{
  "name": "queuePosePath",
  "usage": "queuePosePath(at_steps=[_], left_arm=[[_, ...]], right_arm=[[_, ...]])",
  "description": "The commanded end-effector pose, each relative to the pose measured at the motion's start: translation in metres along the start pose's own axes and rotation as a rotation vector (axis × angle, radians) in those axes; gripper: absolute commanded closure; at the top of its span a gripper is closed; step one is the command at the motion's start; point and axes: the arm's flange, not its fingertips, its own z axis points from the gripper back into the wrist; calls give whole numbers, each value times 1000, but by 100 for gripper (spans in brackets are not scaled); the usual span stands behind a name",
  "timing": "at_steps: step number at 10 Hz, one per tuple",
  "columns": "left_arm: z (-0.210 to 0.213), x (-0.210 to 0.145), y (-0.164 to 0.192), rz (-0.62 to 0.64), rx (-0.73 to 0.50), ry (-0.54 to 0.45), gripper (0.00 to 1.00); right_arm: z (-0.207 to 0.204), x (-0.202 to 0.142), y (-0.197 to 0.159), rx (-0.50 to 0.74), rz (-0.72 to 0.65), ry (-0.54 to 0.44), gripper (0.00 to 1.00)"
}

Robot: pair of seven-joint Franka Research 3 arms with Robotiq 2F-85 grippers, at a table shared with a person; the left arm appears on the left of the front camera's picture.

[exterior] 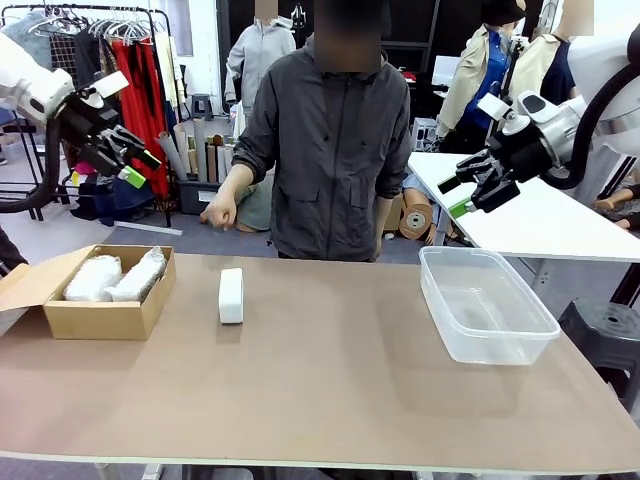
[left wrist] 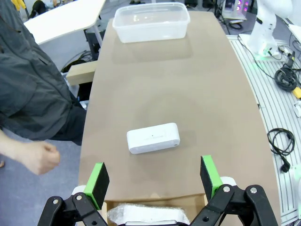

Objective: Separate and place wrapped and unwrapped clocks.
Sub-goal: Pick up the Digital clock indicated by the person.

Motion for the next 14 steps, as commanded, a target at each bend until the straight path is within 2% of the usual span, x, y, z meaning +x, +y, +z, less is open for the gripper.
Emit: queuePosePath(at_steps=[1,14], left_arm=[[2,1,-1,-8,-6,5,0],[2,1,-1,-8,-6,5,0]], right_arm=[[1,2,0,1,4,0,0],[1,2,0,1,4,0,0]])
